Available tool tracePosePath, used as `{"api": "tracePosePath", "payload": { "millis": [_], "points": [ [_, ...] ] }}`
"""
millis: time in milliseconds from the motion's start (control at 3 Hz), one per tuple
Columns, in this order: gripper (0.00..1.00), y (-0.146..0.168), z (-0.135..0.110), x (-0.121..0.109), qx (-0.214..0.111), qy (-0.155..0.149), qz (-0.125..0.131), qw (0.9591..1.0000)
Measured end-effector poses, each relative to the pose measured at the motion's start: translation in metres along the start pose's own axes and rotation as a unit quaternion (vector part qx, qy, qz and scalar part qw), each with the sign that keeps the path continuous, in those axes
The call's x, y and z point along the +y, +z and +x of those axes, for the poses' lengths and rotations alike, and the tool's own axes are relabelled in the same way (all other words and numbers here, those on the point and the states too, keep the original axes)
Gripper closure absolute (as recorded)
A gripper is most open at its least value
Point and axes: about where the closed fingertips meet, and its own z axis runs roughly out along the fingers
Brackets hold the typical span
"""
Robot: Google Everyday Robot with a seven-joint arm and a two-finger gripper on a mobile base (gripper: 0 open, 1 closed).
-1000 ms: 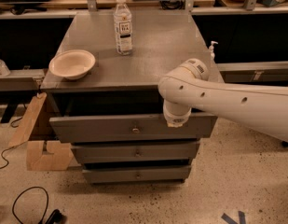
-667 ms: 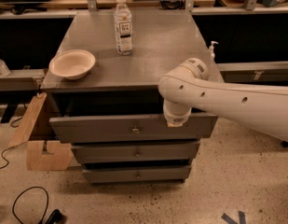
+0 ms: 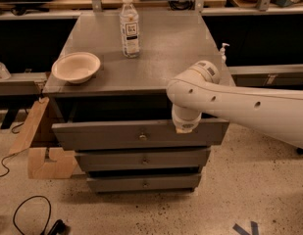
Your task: Open top drawer
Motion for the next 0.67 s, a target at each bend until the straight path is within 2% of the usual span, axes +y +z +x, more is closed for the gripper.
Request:
{"api": "tracePosePath", "payload": {
  "millis": [333,667],
  "points": [
    [1.00,0.0000,0.0000,0.0000,0.000,0.000,0.000,1.0000],
    [0.82,0.0000,0.0000,0.0000,0.000,0.000,0.000,1.0000]
  ]
}}
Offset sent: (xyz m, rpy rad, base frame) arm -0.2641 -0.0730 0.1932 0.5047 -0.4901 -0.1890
